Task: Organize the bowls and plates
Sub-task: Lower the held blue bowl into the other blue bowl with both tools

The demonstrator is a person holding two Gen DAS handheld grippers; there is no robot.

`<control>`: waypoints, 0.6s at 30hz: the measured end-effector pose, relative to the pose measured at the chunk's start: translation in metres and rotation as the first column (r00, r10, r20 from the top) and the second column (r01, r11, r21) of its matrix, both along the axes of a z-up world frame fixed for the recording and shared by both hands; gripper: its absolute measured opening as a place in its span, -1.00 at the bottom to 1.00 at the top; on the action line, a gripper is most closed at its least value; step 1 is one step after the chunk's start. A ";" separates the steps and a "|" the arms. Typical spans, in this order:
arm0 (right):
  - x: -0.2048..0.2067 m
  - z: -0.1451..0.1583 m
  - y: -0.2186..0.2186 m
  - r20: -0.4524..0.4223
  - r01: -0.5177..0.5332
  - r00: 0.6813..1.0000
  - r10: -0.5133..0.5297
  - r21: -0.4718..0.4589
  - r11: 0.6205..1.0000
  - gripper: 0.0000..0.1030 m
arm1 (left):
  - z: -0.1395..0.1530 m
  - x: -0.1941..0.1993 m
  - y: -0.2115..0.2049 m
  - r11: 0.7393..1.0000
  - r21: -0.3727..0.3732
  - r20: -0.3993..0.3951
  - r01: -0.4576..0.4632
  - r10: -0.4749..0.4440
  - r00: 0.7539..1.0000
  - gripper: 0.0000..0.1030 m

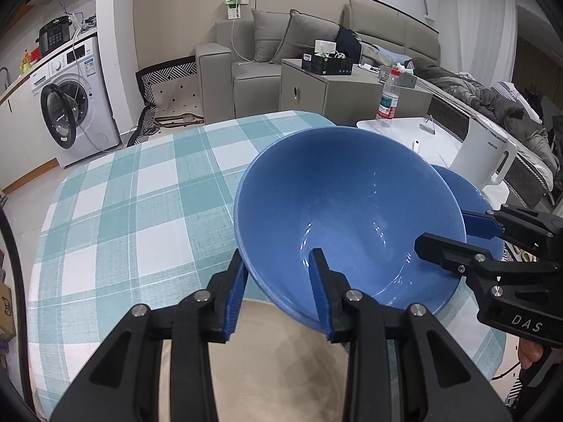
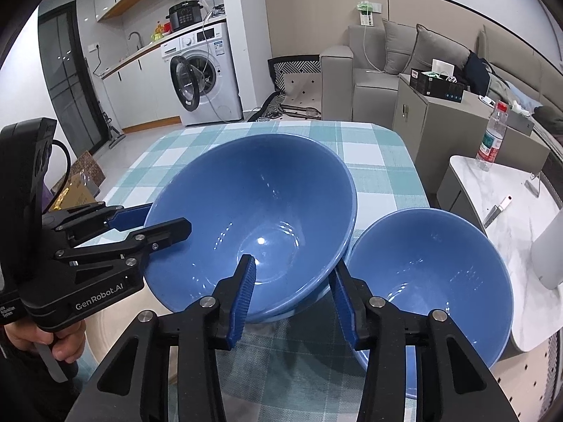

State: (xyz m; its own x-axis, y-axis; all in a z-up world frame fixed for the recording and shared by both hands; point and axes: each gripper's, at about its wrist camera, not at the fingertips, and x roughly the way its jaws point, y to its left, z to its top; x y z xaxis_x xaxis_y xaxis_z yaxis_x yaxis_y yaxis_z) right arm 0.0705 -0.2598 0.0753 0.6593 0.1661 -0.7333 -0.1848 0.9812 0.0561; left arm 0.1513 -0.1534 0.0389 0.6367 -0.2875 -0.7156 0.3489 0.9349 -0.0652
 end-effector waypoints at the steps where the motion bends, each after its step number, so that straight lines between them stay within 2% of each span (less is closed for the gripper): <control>1: -0.001 0.000 0.001 0.008 0.007 1.000 -0.007 -0.002 1.000 -0.14 | 0.000 0.000 0.001 1.000 -0.002 -0.001 0.000 0.000 1.000 -0.35; 7: -0.009 -0.001 0.006 0.055 0.038 0.998 -0.039 0.015 0.999 0.01 | -0.003 0.000 0.002 1.000 -0.011 -0.004 0.001 -0.001 1.000 -0.34; 18: -0.009 -0.006 0.010 0.065 0.067 0.996 -0.067 0.003 0.998 0.07 | -0.007 -0.001 0.001 1.000 -0.007 -0.015 0.006 -0.006 1.000 -0.30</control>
